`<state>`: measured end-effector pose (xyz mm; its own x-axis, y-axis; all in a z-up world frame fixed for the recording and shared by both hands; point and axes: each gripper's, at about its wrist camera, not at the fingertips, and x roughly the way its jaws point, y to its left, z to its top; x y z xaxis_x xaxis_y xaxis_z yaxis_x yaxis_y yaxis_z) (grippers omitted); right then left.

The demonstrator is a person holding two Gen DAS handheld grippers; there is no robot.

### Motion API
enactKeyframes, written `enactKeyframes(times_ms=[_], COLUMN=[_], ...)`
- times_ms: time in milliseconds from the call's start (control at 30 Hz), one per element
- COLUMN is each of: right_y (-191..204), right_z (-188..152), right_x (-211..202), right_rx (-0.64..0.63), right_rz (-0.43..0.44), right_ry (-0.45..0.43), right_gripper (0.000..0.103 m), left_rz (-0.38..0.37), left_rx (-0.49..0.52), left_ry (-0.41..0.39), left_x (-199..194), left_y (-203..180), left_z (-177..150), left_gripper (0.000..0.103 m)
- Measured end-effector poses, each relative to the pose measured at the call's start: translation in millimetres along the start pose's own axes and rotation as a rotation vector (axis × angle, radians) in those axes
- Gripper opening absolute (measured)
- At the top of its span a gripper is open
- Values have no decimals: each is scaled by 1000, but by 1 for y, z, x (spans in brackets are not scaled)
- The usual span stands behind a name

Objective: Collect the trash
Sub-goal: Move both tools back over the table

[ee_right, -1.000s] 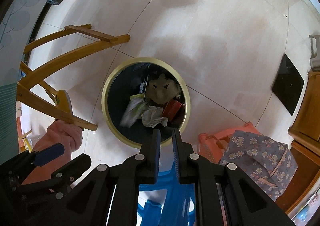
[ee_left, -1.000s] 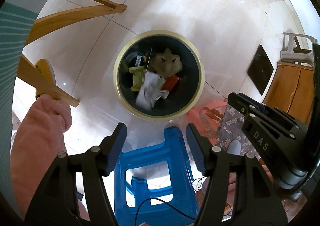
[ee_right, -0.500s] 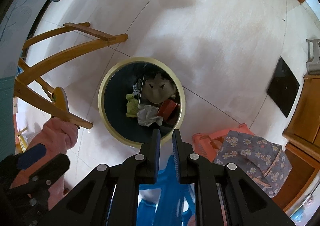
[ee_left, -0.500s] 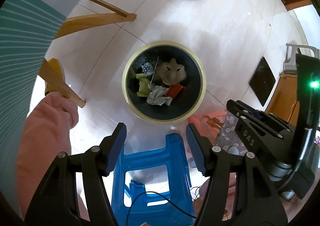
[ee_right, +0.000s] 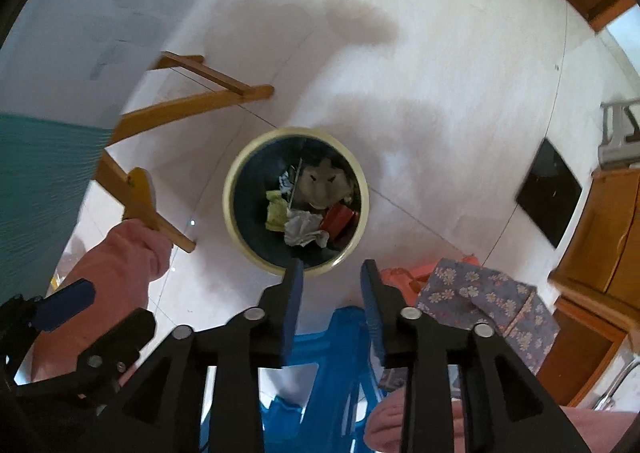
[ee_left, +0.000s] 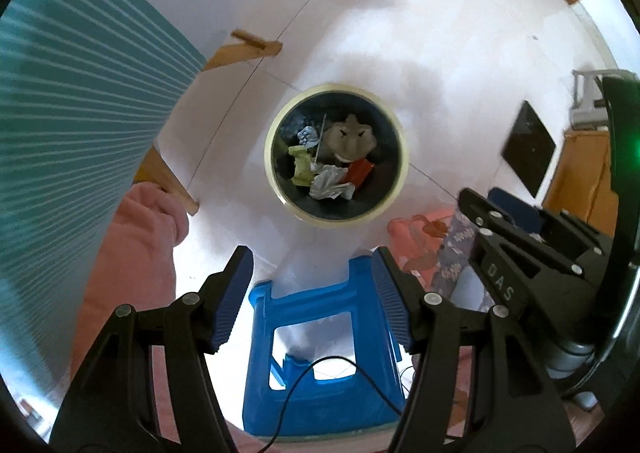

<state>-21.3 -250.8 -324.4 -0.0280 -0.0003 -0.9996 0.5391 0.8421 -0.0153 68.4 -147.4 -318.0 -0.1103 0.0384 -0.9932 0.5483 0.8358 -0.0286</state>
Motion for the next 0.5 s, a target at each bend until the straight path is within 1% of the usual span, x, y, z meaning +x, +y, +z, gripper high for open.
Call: enactKeyframes(times_ms=[67, 167, 333, 500], right_y=[2, 3, 8, 25], right_z=[-7, -15, -20, -15], right_x=[-24, -53, -110, -167], right_rx=[-10, -6, -22, -74], right_rz=[13, 44, 76, 91], right_ry=[-26, -61, -142, -230], right_gripper=[34, 34, 34, 34], left_rz=[-16, -42, -75, -87], left_rx=[16, 43, 98, 83], left_ry=[-16, -62, -173, -248], left_x=[-17, -46, -102, -145], left_y=[-1, -2, 3, 27], left_z=[-9, -22, -47, -57], left_gripper=[58, 58, 58, 58])
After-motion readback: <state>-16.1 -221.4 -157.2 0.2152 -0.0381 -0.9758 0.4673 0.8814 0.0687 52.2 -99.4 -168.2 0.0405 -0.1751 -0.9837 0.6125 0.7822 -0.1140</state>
